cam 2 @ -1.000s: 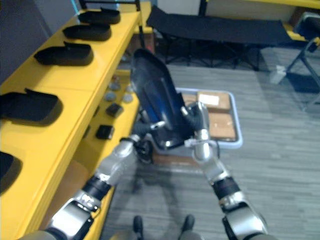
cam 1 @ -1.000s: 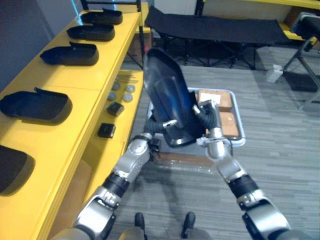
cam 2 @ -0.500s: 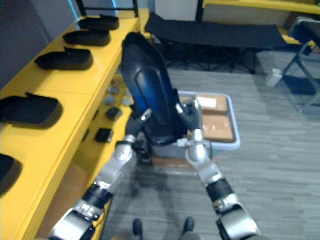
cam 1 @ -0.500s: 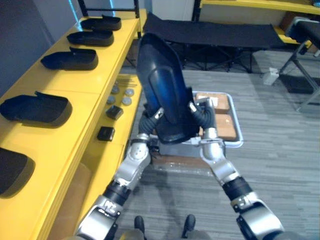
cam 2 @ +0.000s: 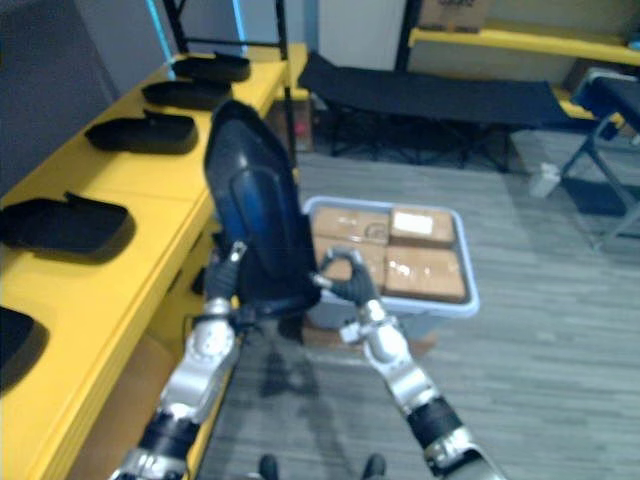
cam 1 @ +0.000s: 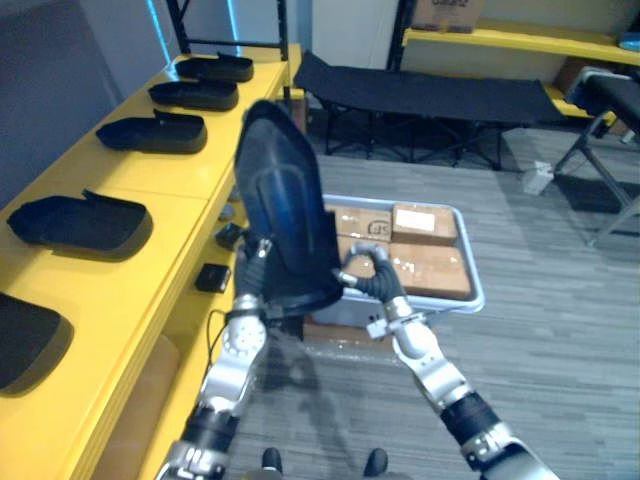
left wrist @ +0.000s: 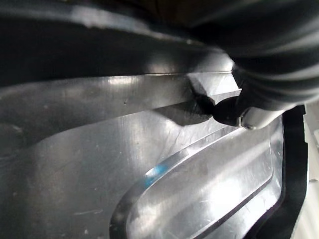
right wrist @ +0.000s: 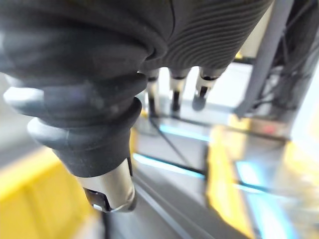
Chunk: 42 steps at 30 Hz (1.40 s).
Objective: Walk over and take plastic housings, then place them on the shelf
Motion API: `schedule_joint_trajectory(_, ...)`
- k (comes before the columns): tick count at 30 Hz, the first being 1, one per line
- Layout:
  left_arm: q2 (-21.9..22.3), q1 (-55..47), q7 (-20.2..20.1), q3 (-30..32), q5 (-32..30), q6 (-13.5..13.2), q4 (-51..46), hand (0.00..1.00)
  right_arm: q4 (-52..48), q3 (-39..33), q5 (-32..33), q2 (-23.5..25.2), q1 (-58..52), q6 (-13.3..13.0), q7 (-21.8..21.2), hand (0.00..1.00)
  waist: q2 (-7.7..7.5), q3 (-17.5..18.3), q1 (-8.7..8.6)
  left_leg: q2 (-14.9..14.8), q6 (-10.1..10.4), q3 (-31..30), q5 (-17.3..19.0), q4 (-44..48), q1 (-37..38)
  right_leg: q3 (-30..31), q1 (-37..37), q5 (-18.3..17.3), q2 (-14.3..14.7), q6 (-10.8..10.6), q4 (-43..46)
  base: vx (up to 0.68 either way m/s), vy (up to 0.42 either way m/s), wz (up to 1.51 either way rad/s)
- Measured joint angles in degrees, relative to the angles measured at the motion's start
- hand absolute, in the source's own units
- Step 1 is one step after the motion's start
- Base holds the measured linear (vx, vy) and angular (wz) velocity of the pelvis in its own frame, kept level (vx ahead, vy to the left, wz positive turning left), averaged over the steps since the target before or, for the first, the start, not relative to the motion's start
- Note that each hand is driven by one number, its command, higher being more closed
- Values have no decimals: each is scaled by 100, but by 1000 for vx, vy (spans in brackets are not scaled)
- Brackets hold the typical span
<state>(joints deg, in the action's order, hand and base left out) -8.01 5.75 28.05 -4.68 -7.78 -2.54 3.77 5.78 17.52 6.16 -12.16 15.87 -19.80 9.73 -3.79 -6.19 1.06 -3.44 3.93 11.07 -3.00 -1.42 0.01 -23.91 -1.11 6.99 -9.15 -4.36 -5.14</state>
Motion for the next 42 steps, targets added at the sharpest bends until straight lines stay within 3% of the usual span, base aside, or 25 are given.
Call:
schedule_joint_trajectory(8, -60, -86, 687, 734, -1123, -7, -313, 100, -892, -1264, 1219, -487, -357, -5, -648, 0, 58, 202, -4, -31, 12, 63, 76, 0, 99, 53, -60, -50, 31, -8, 0, 20, -1, -4)
schedule_joint_trajectory(14, -73, -162, 921, 1212, -1337, -153, -322, 100, -1248, -2044, 2026, -527, -871, -20, -1114, 0, 129, 292, -110, -80, 42, 125, 116, -4, 135, 94, -58, -95, 76, -8, -1, 29, -11, -5)
schedule_joint_trajectory(18, -64, -446, 938, 1386, -1156, -537, -769, 100, -1247, -2404, 2118, -147, -1455, 40, -1087, 0, 150, 306, -134, -112, 84, 168, 158, -13, 166, 136, -60, -132, 128, 6, 1, 36, -7, -6)
schedule_joint_trajectory(20, -14, -666, 771, 1400, -783, -877, -1276, 100, -1244, -2607, 2114, 126, -1810, 163, -982, 0, 217, 351, -143, -75, 59, 185, 212, -12, 172, 170, -56, -112, 111, -18, 56, 55, 39, -4)
schedule_joint_trajectory(22, 16, -762, 657, 1418, -765, -1003, -1664, 100, -1239, -2705, 2115, 326, -2000, 177, -964, 0, 270, 383, -144, -46, 29, 197, 245, -10, 176, 186, -20, -120, 74, -34, 121, 53, 44, -5)
schedule_joint_trajectory(25, 157, -851, 301, 1437, -356, -1260, -2288, 100, -1205, -2672, 2103, 609, -2146, 227, -968, 0, 362, 433, -142, 29, -47, 228, 306, 2, 183, 240, 186, -274, -37, -65, 576, 39, 79, -6)
schedule_joint_trajectory(29, 234, -1149, 90, 1494, -98, -1576, -2876, 100, -1120, -2166, 1941, 841, -2144, 225, -1006, 0, 290, 393, -36, 122, -123, 328, 348, 0, 167, 413, 128, -68, -110, -160, 327, -9, 69, -12)
schedule_joint_trajectory(33, 328, -1237, -60, 1286, 180, -1647, -2931, 100, -1096, -2005, 1758, 851, -2143, 195, -1016, 0, 303, 383, 46, 177, -201, 20, 269, -201, 103, 692, 79, 11, -181, -270, 361, 6, 119, 41)
schedule_joint_trajectory(37, 612, -1421, -86, 1216, 409, -1752, -3051, 100, -1143, -1942, 1786, 847, -2144, -34, -1235, 0, 298, 305, 126, 83, -197, -302, 254, -259, 209, 621, -201, -26, -146, -273, 431, 34, 61, 45)
schedule_joint_trajectory(42, 620, -1661, -62, 1187, 567, -1850, -3203, 100, -1159, -1837, 1923, 790, -2117, -135, -1369, 0, 105, 336, 145, 115, -58, -683, 146, -350, 63, 193, -311, -615, -182, -312, 533, 68, -79, 46)
